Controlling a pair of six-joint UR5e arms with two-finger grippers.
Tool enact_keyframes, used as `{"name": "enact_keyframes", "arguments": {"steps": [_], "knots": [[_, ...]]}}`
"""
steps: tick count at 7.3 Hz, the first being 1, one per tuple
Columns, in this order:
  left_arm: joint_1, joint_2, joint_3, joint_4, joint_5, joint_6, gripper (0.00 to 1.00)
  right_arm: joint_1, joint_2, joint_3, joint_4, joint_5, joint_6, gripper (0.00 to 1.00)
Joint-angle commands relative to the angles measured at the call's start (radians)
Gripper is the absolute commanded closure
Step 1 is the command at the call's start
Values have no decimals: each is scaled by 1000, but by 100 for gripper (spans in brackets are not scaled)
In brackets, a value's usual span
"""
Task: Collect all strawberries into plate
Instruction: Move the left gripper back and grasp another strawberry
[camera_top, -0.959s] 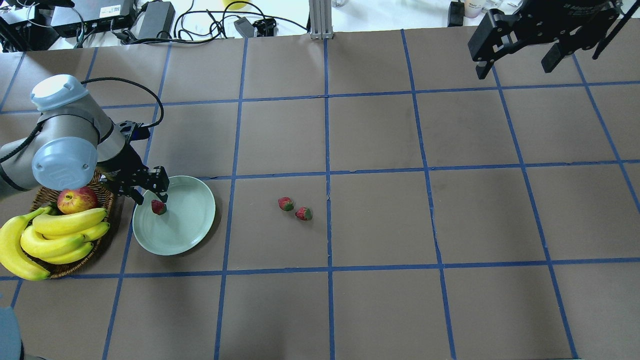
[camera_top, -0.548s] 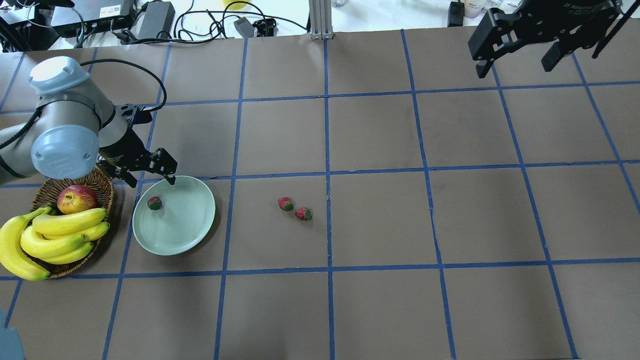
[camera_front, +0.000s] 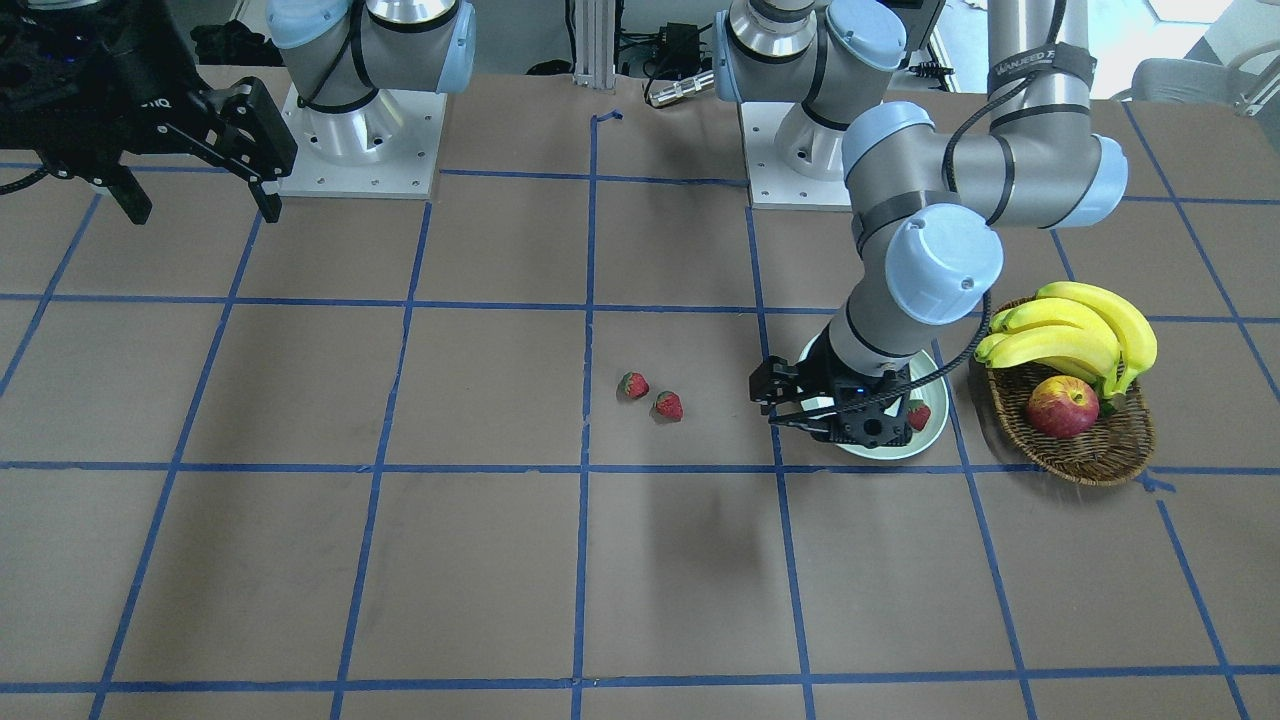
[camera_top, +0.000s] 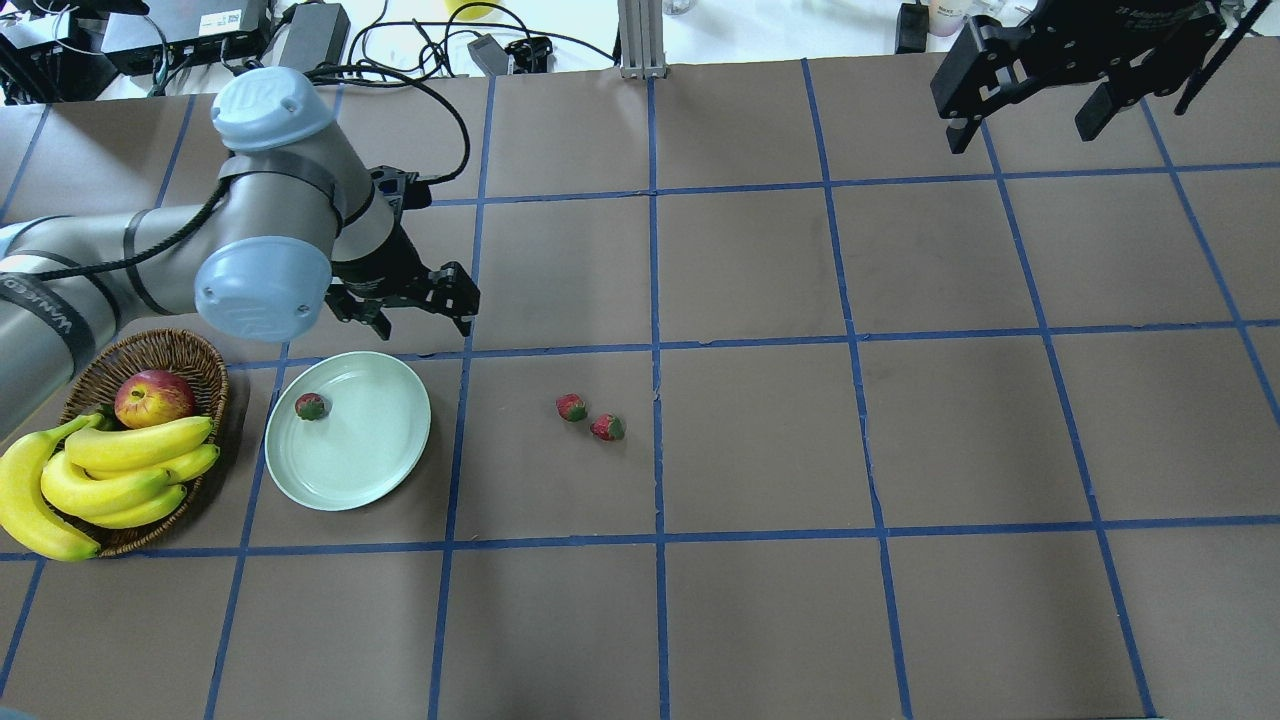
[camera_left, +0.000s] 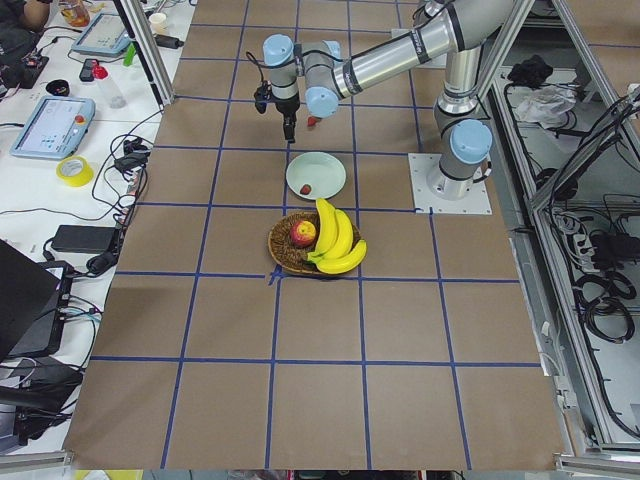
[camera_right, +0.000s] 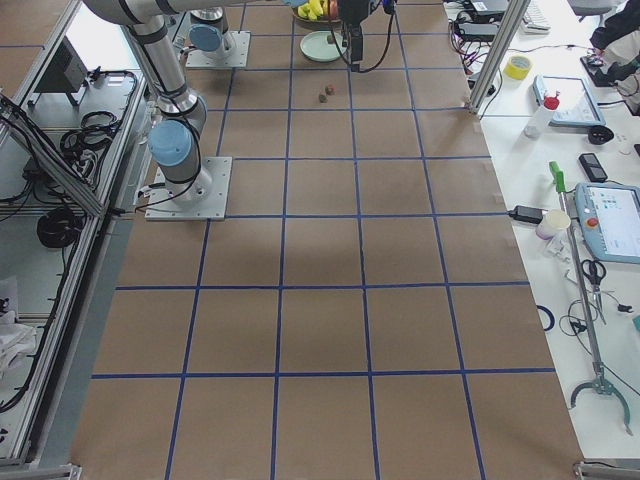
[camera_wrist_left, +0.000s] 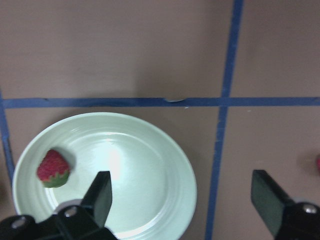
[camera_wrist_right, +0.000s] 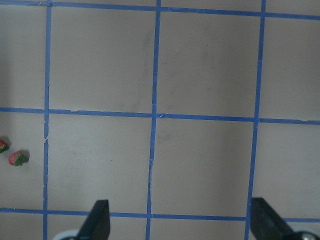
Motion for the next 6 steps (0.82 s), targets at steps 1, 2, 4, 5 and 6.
{"name": "enact_keyframes", "arguments": {"steps": [1, 2, 4, 5, 6], "knots": [[-102, -18, 1, 44, -101, -85, 0, 0, 6, 0, -2, 0, 0, 0], [-113, -29, -2, 50, -105, -198, 0, 0, 6, 0, -2, 0, 0, 0], [-114, -57, -22, 46, -108, -346, 0, 0, 6, 0, -7, 0, 0, 0], [-119, -73, -37, 52, -119, -381, 0, 0, 7, 2, -15, 0, 0, 0], [-136, -87, -37, 52, -148, -450, 0, 0, 7, 2, -16, 0, 0, 0]]}}
